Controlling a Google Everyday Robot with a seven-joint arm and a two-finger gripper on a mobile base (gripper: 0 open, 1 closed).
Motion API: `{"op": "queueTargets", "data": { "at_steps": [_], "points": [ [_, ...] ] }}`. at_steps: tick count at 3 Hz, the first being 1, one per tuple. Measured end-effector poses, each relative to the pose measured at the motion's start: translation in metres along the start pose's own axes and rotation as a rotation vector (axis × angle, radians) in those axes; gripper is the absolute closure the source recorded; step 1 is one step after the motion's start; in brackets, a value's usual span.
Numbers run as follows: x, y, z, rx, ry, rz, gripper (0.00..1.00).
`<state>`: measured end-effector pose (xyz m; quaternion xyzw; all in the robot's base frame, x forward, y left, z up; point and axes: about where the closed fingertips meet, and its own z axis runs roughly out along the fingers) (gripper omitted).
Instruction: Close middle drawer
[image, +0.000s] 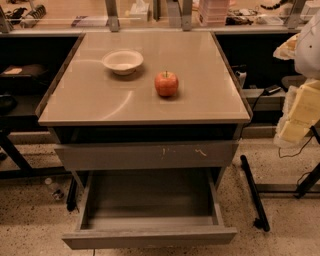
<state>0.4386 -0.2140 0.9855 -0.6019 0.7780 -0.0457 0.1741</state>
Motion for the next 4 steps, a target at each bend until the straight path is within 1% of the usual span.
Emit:
{"op": "queueTargets", "data": {
  "at_steps": [1,2,3,4],
  "points": [
    [-0.001,0.002,0.002,0.003,-0.004,0.000,0.00],
    [0.004,0.025,0.028,-0.040,-0.026,0.017,0.00],
    [0.022,0.069,0.083,-0.132,-0.047,0.049,0.00],
    [0.033,0.113,0.141,-0.210,-0.077,0.060,0.18]
  ]
}}
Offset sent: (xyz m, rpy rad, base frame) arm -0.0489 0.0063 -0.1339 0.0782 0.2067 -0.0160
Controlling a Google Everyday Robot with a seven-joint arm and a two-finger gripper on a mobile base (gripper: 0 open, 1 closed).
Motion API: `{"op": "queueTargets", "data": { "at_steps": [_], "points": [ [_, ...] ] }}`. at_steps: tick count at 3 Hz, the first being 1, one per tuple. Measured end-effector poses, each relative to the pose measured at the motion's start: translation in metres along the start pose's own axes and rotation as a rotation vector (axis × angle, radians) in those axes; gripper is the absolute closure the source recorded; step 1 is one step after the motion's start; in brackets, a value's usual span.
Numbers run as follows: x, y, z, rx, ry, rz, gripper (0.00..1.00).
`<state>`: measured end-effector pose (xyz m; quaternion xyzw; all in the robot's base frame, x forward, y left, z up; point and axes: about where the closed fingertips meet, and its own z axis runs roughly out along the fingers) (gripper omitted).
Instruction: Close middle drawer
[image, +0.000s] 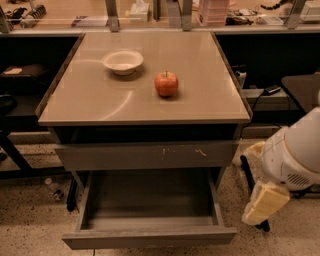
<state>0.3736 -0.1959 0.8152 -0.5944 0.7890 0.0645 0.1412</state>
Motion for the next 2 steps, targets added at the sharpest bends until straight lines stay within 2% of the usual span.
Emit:
{"op": "queueTargets", "data": {
  "at_steps": [1,2],
  "points": [
    [0.018,0.026,0.064,-0.063,-0.028,-0.002,0.41],
    [0.036,0.046,0.126,-0.115,-0.010,0.012,0.65]
  ]
}}
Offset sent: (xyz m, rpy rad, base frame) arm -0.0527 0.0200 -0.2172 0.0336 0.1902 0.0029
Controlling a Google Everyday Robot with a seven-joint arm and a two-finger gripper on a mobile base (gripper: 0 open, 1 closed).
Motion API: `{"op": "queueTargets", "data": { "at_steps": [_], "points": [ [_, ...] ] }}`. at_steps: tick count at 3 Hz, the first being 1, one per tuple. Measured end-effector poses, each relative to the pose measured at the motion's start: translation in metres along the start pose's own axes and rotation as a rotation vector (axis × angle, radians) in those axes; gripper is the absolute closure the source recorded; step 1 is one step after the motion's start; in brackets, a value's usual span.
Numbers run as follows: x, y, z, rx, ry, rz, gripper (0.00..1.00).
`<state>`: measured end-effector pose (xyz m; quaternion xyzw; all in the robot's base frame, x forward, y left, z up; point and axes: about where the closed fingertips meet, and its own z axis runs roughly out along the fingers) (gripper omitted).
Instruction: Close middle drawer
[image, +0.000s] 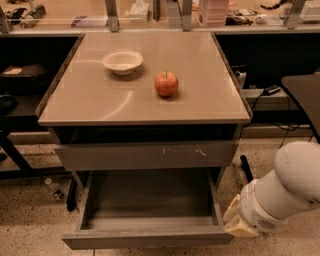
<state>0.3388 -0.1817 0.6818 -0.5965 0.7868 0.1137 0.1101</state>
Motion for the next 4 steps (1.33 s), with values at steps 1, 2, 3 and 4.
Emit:
{"op": "queueTargets", "data": {
  "at_steps": [1,2,3,4],
  "points": [
    [0.002,0.002,0.002,0.002,0.001,0.002,0.88],
    [0.002,0.002,0.002,0.002,0.001,0.002,1.00],
    [0.005,0.001,0.016,-0.022,-0.008,0.022,1.00],
    [0.021,-0.003,0.069,-0.071,-0.036,0.087,1.00]
  ]
}}
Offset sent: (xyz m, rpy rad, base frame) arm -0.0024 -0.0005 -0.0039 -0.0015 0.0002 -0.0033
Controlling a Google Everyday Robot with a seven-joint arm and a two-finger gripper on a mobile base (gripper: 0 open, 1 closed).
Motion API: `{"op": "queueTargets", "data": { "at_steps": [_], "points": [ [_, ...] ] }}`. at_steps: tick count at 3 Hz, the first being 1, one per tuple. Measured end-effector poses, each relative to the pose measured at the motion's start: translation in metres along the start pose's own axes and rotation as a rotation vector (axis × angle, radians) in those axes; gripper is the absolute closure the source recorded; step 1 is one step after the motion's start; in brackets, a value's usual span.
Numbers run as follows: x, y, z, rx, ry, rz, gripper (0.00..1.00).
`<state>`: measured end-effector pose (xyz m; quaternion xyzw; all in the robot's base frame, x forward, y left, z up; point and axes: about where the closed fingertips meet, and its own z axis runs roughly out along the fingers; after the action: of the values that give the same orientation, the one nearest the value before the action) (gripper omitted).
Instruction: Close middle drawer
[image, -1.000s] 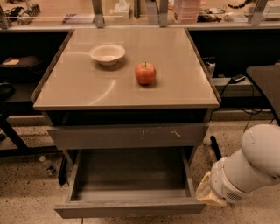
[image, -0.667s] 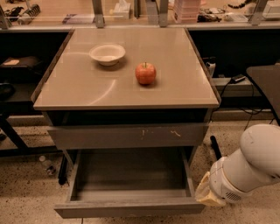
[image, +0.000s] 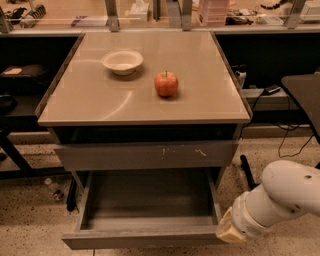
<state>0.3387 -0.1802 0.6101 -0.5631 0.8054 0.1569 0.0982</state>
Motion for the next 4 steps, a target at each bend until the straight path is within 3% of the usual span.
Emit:
{"op": "queueTargets", "data": {
  "at_steps": [1,2,4],
  "points": [
    [0.015,-0.014,0.065,-0.025,-0.068,0.037,1.00],
    [0.021,-0.029,0.108,-0.002,-0.169,0.034,1.00],
    [0.036,-0.048,0.169,0.017,-0.328,-0.013,1.00]
  ]
}}
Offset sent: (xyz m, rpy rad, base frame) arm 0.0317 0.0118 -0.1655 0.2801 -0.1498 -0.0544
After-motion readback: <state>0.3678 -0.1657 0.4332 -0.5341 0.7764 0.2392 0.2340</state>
